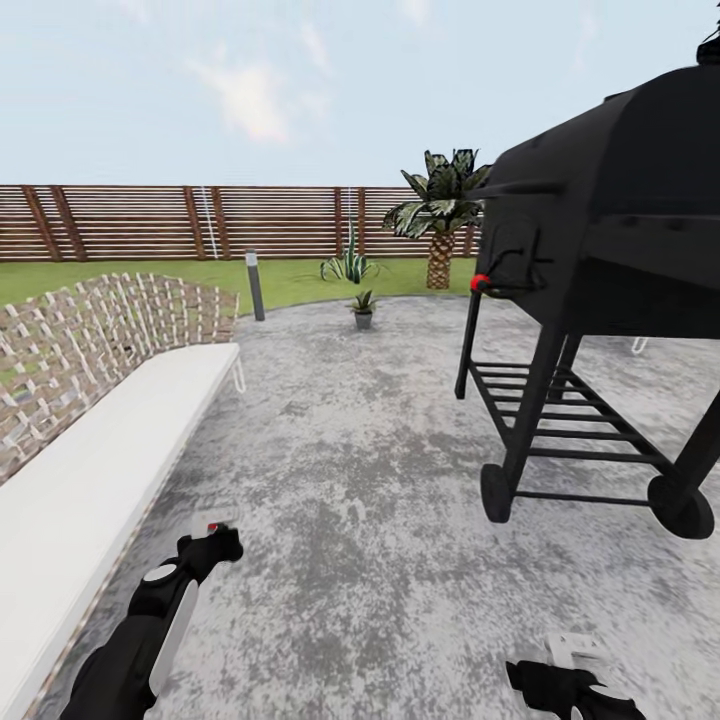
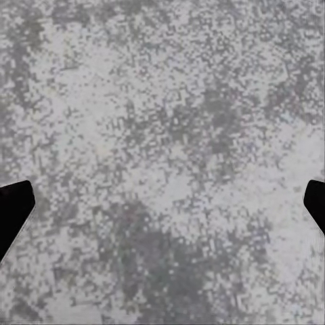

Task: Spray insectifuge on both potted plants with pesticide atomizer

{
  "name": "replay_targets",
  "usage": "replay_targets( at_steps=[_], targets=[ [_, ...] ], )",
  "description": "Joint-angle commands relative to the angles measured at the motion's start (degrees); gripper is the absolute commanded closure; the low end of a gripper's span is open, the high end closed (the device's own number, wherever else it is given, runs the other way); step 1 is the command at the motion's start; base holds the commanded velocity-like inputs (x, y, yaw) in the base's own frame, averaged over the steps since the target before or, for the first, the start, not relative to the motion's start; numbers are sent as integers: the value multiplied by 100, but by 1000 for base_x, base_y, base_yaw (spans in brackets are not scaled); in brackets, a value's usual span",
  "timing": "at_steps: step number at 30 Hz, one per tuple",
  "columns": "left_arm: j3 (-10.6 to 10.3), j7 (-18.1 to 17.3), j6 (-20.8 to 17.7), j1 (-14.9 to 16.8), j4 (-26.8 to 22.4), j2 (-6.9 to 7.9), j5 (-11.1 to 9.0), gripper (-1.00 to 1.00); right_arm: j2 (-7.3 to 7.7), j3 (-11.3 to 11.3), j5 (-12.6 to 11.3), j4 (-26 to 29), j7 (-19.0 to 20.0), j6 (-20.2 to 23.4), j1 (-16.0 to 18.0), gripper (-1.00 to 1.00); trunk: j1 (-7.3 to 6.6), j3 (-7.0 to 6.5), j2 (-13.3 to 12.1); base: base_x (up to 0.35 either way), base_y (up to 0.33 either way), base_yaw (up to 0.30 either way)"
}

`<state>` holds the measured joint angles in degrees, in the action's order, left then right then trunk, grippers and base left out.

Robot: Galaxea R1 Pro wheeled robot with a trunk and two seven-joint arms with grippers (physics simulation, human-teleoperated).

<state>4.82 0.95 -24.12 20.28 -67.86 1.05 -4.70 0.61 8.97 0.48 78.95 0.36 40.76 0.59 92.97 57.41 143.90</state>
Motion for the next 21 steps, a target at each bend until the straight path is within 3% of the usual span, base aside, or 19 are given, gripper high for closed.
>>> replay_targets(
  at_steps=[1, 21],
  targets=[
    [1, 11, -31, 2, -8, 1, -49, 100, 1, 0, 5, 7, 6, 29, 3, -100, 1, 6, 2, 245, 0, 0],
    [1, 11, -31, 2, -8, 1, -52, 100, 1, 5, 5, 21, 17, 26, 3, -100, 1, 6, 2, 244, 0, 0]
  ],
)
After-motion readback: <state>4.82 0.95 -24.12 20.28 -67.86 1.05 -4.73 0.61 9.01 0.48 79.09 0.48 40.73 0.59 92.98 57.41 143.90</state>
